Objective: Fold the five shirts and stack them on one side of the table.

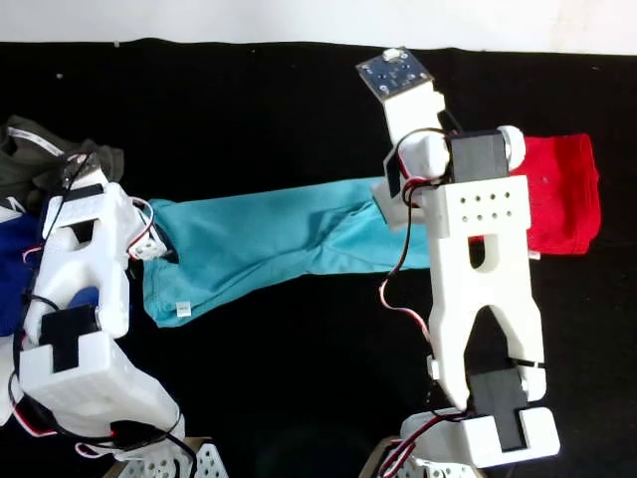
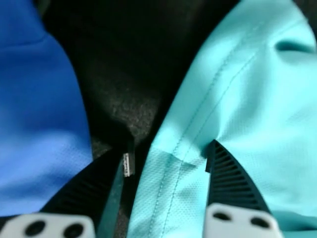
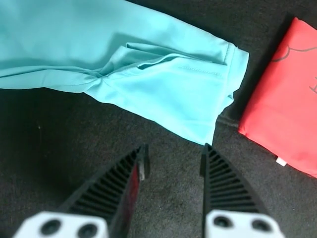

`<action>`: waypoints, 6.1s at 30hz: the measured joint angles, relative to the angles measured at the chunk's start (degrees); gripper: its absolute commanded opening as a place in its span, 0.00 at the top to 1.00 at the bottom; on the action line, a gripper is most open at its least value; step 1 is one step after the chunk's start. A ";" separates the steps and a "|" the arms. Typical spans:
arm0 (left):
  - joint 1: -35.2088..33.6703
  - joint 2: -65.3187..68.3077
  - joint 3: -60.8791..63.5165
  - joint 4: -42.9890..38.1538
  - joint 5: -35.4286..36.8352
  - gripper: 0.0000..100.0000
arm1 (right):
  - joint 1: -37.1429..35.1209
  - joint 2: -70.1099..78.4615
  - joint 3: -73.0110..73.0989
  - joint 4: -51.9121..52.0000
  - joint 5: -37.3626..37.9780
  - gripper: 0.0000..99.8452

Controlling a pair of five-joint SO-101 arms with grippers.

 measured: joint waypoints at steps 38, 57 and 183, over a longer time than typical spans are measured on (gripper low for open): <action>-6.15 15.91 -53.54 43.16 -6.86 0.99 | 7.82 -43.16 58.81 -18.02 0.00 0.99; 39.03 -5.54 -44.48 42.90 -1.14 0.99 | 14.77 -45.98 100.04 -52.75 0.00 0.99; 21.80 40.44 -75.87 27.78 7.21 0.99 | 4.13 -3.87 57.76 -41.85 -7.30 0.99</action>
